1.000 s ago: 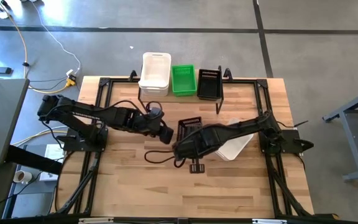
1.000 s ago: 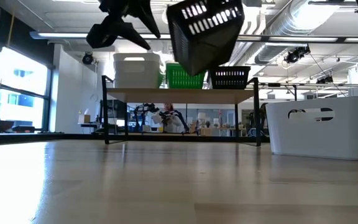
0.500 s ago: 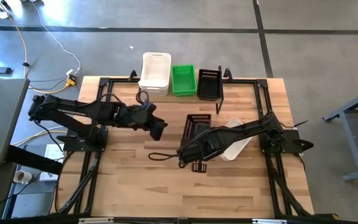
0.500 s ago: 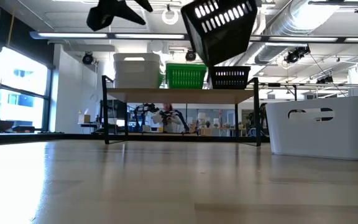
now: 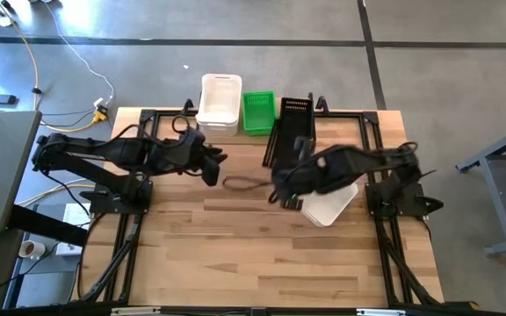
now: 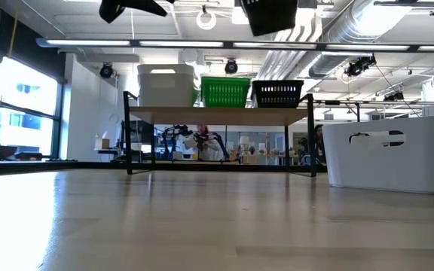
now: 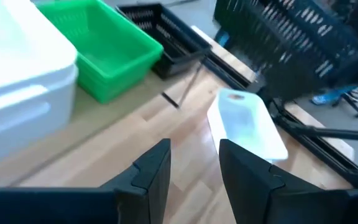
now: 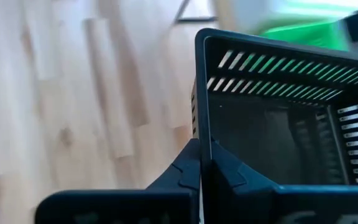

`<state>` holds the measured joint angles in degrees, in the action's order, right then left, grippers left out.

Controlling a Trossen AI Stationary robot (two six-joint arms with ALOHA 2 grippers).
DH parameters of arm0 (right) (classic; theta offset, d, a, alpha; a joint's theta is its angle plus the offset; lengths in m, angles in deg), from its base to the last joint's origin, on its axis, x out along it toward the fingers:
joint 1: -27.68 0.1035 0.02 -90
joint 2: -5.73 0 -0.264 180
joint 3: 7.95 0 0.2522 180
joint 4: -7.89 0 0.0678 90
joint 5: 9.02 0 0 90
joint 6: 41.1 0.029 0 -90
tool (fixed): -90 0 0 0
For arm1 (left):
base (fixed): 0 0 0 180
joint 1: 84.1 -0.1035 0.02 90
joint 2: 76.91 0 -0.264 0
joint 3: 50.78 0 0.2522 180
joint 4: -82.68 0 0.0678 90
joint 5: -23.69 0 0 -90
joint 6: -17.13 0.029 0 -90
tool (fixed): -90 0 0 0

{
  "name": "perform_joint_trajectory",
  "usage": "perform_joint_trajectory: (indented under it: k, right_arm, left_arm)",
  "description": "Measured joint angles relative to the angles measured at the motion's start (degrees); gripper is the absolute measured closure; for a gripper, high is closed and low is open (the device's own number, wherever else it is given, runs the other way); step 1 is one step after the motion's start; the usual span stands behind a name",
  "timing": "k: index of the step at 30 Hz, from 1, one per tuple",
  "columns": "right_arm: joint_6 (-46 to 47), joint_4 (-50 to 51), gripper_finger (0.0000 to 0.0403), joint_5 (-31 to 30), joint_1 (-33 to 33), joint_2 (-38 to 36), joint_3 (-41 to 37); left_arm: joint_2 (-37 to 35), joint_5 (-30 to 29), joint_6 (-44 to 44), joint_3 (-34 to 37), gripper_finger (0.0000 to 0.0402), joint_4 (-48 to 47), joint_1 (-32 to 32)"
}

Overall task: Stack baskets on shelf by color
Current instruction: Stack the black bin on top of the black bin

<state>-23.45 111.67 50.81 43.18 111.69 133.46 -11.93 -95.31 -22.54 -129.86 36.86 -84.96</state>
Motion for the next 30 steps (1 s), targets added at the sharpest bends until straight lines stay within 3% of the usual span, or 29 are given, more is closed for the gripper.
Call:
perform_joint_trajectory:
  k: [8,15,22,30]
  right_arm:
    - [-4.46,-0.22,0.0403,-8.46,-2.79,-10.58,-1.16]
    - [-2.92,-2.73,0.0403,-15.56,-4.87,-24.32,-17.57]
    - [-17.68,-22.74,0.0403,-10.41,-11.41,-36.18,-35.28]
    - [-33.02,-40.53,0.0403,4.97,-21.53,-41.30,-48.93]
  left_arm:
    - [-1.46,-2.13,1.35,-0.02,0.0275,-0.03,-1.66]
    - [-1.42,-1.72,1.37,-0.02,0.0275,-0.02,-4.31]
    - [-1.40,-1.69,1.37,-0.02,0.0275,0.15,-6.70]
    - [-1.40,-1.67,1.37,-0.02,0.0275,0.15,-8.59]
